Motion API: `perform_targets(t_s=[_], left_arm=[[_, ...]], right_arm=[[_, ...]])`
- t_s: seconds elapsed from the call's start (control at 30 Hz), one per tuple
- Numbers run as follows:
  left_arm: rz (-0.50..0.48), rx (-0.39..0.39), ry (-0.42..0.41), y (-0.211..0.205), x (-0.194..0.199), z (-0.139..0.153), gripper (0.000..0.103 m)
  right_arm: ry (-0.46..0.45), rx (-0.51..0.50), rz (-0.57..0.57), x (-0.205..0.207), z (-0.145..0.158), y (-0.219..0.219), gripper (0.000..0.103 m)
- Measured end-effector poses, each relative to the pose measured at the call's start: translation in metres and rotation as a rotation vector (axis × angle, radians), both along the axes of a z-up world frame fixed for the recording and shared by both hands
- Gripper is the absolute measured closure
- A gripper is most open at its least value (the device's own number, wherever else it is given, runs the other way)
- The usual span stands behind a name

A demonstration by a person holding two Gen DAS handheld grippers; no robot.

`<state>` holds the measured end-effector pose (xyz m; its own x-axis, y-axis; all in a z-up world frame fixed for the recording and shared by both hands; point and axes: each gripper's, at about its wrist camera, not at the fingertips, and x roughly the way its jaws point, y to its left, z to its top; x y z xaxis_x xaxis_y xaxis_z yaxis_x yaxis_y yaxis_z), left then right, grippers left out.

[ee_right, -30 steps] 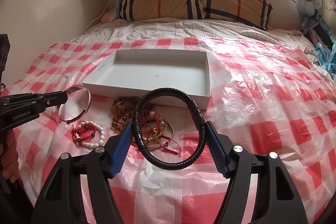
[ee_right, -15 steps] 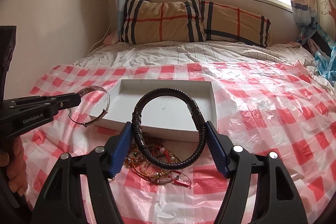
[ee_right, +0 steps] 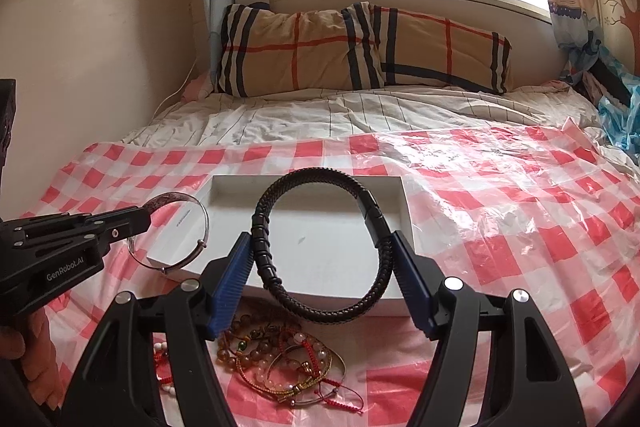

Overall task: Organize jewelry
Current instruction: 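Lower the bangle into the white box with the left tool while the right tool drops the black bracelet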

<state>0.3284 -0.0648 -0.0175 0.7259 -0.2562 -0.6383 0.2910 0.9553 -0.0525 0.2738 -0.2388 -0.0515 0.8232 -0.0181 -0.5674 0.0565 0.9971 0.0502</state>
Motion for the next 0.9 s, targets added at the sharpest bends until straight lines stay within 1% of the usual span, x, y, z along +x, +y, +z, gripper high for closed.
perform_targets(t_s=[0.13, 0.3, 0.47, 0.9], left_arm=[[0.012, -0.001, -0.001, -0.005, 0.014, -0.003, 0.099], [0.026, -0.004, 0.02, -0.008, 0.025, -0.015, 0.099], [0.04, -0.002, 0.039, -0.011, 0.037, -0.024, 0.099], [0.076, -0.01, 0.061, -0.014, 0.062, -0.039, 0.099]], right_arm=[[0.011, 0.001, -0.004, 0.017, -0.008, -0.001, 0.036], [0.028, -0.004, -0.002, 0.033, -0.018, 0.0, 0.036], [0.044, -0.003, -0.005, 0.047, -0.026, -0.004, 0.036], [0.085, -0.012, -0.004, 0.076, -0.049, -0.004, 0.036]])
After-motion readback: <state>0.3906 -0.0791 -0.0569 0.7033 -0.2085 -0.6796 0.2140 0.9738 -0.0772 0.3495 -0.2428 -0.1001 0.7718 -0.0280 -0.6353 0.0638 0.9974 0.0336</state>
